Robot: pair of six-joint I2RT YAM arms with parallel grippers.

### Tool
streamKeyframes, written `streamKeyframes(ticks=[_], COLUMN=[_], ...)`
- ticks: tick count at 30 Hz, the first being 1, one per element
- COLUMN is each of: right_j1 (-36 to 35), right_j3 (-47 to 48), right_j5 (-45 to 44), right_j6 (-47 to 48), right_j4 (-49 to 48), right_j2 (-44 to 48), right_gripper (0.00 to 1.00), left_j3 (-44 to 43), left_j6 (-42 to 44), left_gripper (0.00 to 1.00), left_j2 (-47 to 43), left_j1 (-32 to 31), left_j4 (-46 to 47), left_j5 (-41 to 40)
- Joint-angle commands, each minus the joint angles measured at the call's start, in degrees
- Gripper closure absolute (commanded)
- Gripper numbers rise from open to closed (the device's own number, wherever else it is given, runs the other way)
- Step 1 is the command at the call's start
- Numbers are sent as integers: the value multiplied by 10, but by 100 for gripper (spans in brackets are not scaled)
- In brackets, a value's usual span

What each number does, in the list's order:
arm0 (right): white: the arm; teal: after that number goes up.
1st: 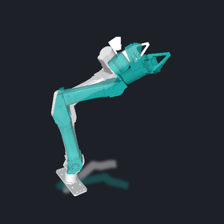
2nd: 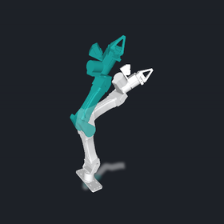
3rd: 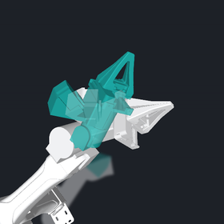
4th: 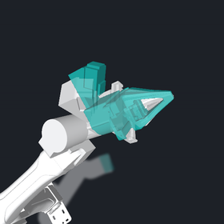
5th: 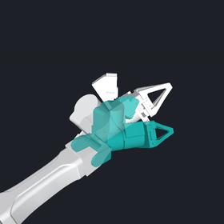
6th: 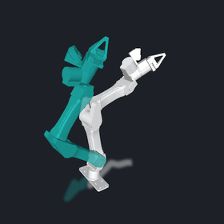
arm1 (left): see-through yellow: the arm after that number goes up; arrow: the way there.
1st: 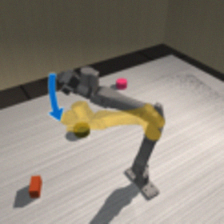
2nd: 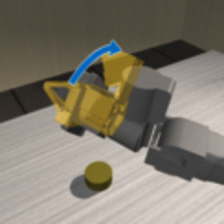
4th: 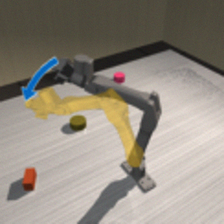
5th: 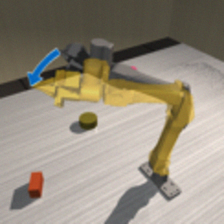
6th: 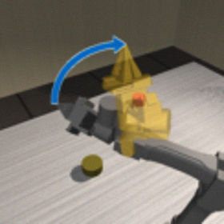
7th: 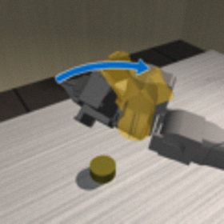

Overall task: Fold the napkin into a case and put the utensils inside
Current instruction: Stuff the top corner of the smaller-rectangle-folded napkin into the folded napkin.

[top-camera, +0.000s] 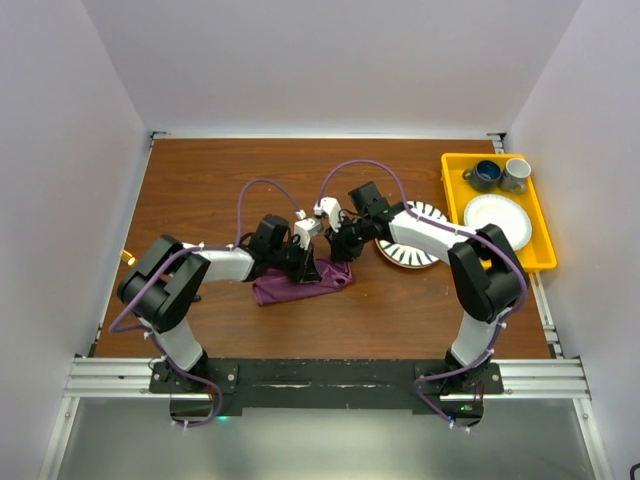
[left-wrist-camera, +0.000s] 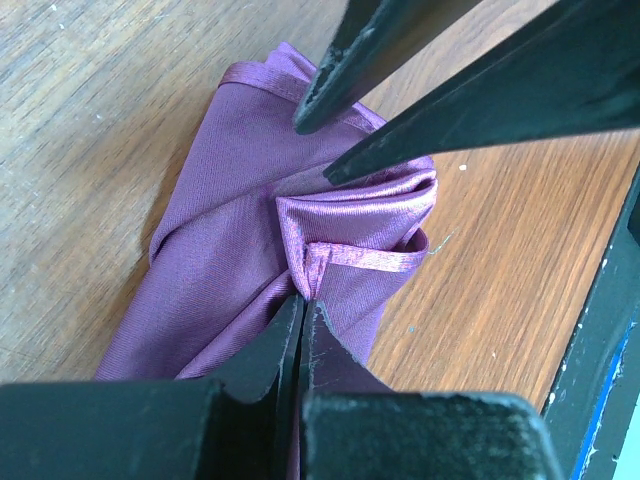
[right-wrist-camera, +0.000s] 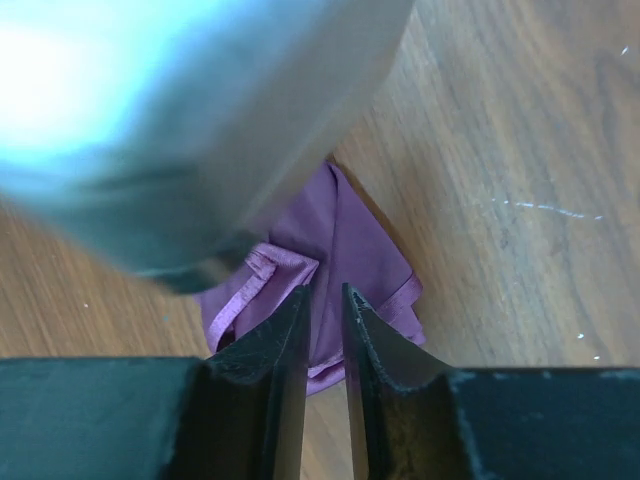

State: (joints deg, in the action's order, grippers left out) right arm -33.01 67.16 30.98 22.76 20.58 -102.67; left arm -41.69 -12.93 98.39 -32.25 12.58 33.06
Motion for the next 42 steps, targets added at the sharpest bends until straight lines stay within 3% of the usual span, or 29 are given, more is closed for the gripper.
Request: streamKeyframes(ticks=[1, 24, 29, 42], right_j1=[-3, -3, 1, -18], right_j3=[-7, -11, -28, -33], right_j5=[-7, -14, 11, -3], right_j6=[11, 23, 46, 138], right_j4=[-14, -19, -58, -70], right_j2=[-14, -15, 17, 27], right_gripper=[75, 70, 60, 65], left_j3=[1, 1, 3, 6], left_j6=[11, 8, 4, -2], left_gripper=[100, 100, 100, 100], left_j2=[22, 32, 33, 33], left_j1=[10, 34, 43, 54], left_j4=[-39, -44, -47, -48], left_j5=[-40, -26, -25, -17])
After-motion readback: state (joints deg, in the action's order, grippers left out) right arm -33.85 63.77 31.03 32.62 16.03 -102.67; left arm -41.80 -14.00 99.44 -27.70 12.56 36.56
